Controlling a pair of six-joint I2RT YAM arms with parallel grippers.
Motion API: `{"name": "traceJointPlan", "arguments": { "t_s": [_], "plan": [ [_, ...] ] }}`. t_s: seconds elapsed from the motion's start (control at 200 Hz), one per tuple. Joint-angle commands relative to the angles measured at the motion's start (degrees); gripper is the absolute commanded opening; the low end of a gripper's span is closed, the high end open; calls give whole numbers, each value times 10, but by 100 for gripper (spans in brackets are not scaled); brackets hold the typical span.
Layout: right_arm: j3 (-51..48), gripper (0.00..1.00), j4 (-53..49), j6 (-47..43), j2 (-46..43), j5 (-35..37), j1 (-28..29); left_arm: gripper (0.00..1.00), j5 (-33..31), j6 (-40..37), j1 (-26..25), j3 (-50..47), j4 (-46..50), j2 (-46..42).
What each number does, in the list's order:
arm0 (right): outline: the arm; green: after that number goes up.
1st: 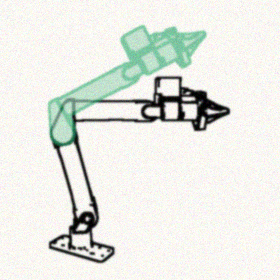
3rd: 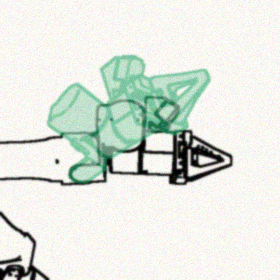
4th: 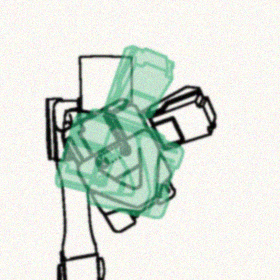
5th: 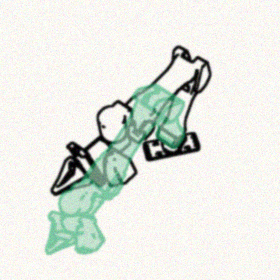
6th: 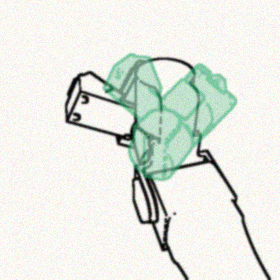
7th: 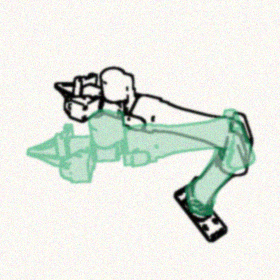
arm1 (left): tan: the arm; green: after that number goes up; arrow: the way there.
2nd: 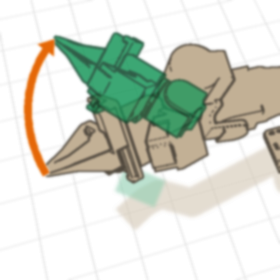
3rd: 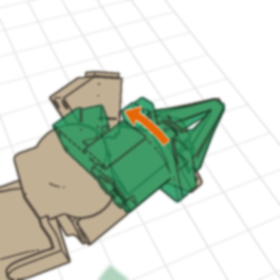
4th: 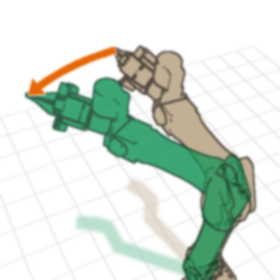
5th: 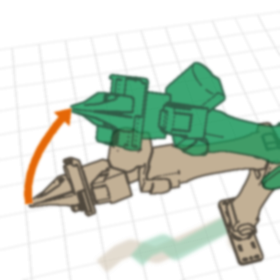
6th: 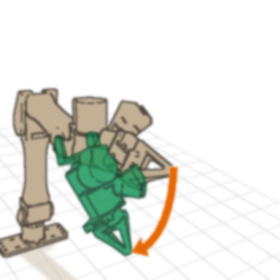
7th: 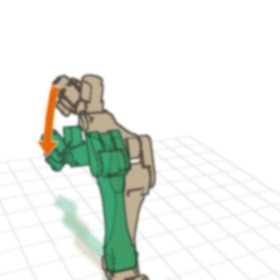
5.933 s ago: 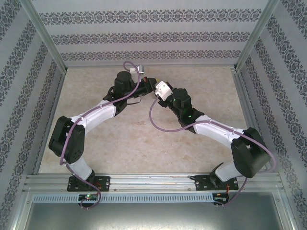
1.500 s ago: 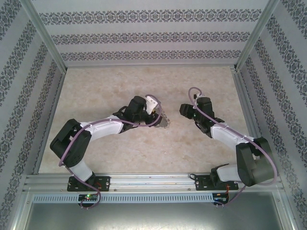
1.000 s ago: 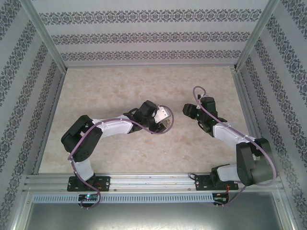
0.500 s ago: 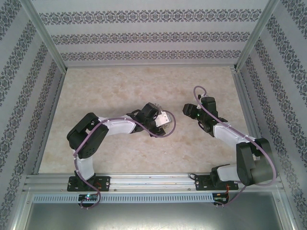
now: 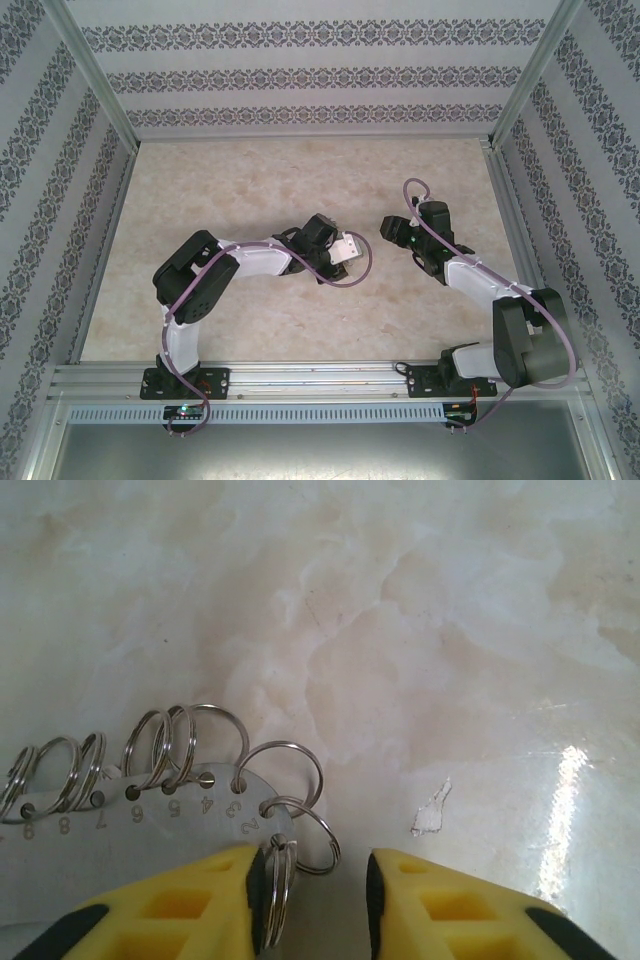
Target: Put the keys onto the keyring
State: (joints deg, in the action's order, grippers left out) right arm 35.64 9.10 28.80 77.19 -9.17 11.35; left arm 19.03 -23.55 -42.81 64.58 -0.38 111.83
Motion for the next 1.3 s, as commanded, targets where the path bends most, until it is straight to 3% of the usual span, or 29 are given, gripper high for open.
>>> {"name": "traceJointPlan", "arguments": {
  "t_s": [0.0, 0.155, 0.28, 0.61, 0.969, 1.294],
  "plan": [
    [17, 59, -7, 4, -4, -10, -5, 22, 7, -8, -6, 15, 9, 10],
    [18, 59, -8, 5, -13, -14, -5, 0, 16, -5, -6, 18, 19, 10],
    [23, 59, -8, 4, -17, -24, -5, 0, 30, 21, -1, 17, 20, -5],
    [43, 59, 13, -2, -29, -66, -5, 0, 89, 190, 41, 25, -23, -95],
    [33, 59, 84, -17, -57, -161, -5, 0, 159, 392, 83, 22, -139, -172],
    [-1, 55, 140, -7, -109, -216, -5, 0, 132, 502, 96, 20, -175, -200]
  ]
}}
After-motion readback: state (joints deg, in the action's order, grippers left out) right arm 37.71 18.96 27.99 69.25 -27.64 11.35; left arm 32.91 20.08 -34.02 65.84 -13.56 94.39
